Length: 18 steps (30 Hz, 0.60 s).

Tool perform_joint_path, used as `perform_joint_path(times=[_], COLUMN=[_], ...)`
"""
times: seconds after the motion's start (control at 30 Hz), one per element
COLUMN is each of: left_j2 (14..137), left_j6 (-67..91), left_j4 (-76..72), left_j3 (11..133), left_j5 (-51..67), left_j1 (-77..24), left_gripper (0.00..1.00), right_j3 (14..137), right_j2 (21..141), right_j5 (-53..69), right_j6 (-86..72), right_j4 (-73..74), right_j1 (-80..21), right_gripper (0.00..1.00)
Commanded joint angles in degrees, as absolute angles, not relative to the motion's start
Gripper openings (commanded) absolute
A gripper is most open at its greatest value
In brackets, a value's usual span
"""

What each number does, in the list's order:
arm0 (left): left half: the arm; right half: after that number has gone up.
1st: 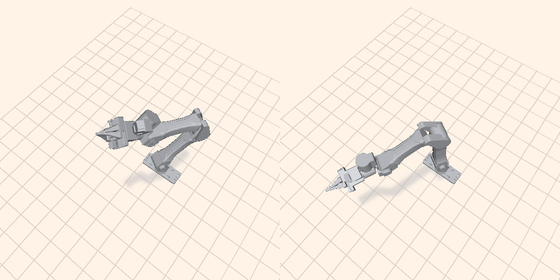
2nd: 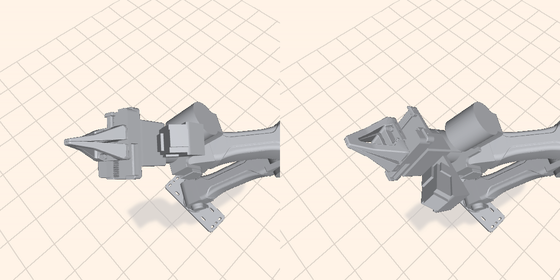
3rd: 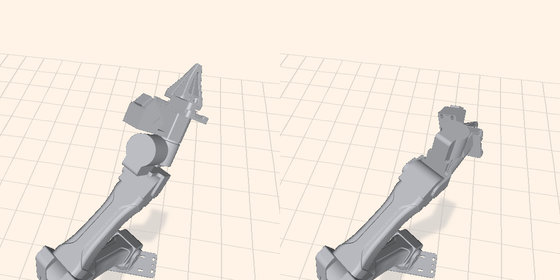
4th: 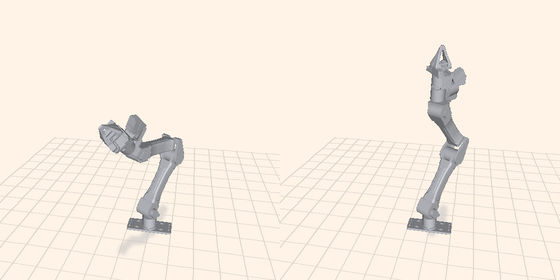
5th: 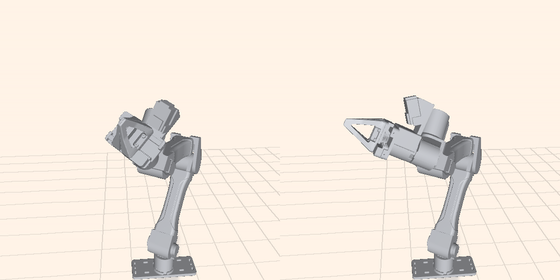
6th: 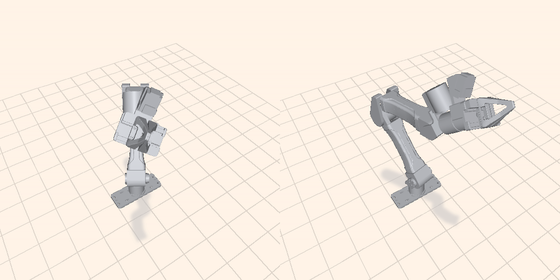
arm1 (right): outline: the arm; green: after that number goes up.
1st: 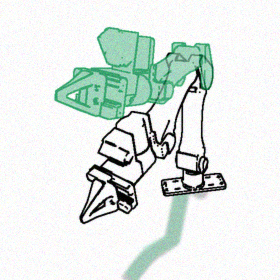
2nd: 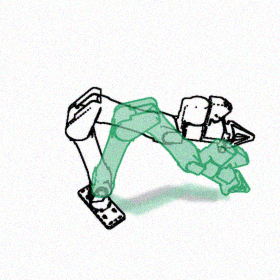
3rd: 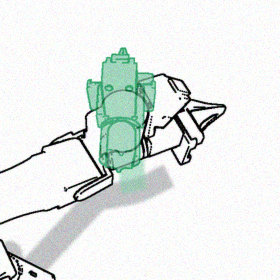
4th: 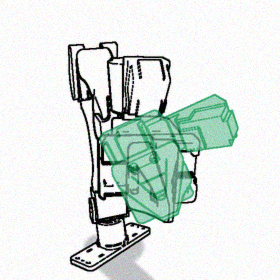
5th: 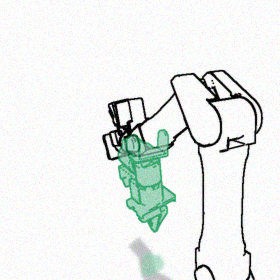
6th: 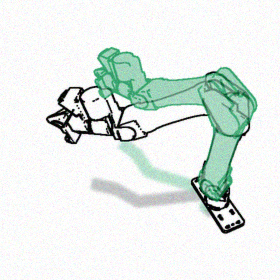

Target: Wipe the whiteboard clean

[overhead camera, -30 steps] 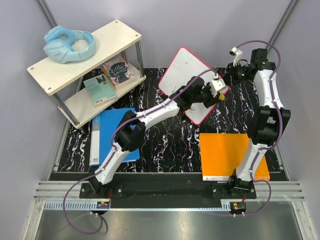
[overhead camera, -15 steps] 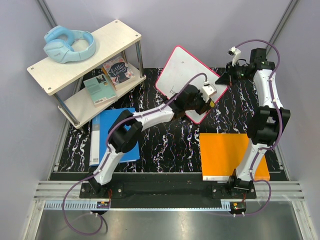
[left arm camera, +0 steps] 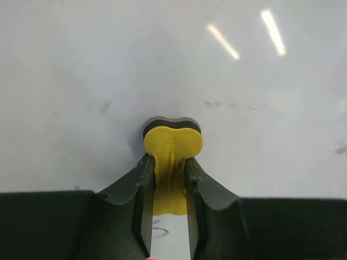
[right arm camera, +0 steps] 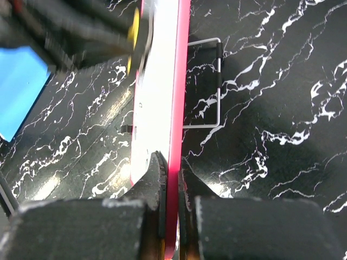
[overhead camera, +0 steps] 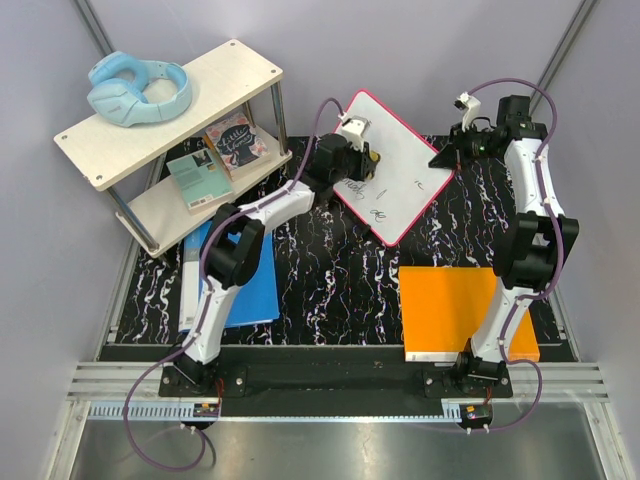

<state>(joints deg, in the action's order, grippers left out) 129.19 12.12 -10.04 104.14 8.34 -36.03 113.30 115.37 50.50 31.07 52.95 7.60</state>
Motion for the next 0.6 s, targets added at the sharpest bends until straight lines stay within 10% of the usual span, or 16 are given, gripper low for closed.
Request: perform_joint_path(times=[0.0,0.57], left_j2=[134.6,133.7], left_j6=[6.8,-7.5], left_j4=[-4.7,-0.8], left_j3=[116.5,112.9], left_j5=[1.8,13.3], left_j1=[-38.3,-49.5], left_gripper=[0.00,0.00], right_j3=[110.8,111.1], right_j2=[118.8,119.0], right_j5=[47.2,46.8], right_j6=[39.0,39.0], right_j4=[65.2,65.2], right_j1=[2.5,2.5], right_gripper=[0.00,0.00])
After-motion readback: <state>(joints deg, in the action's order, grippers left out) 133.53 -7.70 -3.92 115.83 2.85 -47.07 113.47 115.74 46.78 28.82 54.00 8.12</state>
